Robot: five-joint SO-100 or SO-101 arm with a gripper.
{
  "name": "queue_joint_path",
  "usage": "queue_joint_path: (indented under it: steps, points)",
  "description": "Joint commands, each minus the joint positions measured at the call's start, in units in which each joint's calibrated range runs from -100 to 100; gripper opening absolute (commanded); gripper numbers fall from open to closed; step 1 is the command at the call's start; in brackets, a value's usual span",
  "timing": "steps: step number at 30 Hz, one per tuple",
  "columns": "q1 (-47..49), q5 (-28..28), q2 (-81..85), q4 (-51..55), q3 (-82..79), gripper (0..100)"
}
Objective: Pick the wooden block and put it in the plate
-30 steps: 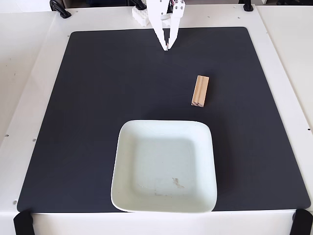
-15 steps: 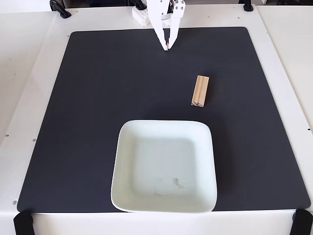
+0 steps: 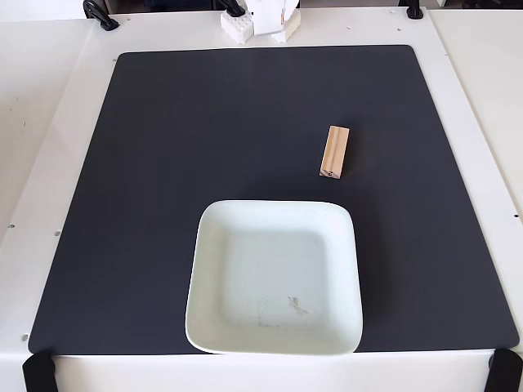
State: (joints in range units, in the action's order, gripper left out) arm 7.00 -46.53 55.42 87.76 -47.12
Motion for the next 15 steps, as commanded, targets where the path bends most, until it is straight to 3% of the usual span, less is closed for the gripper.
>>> queue_joint_path:
  steps: [1,8,15]
  points:
    - [0.39,3.93,-13.22,2.70,16.85,1]
    - [5.88,12.09,-33.39,-3.31,29.35,1]
    - [9.91,13.11,-50.68,-18.86,34.75,1]
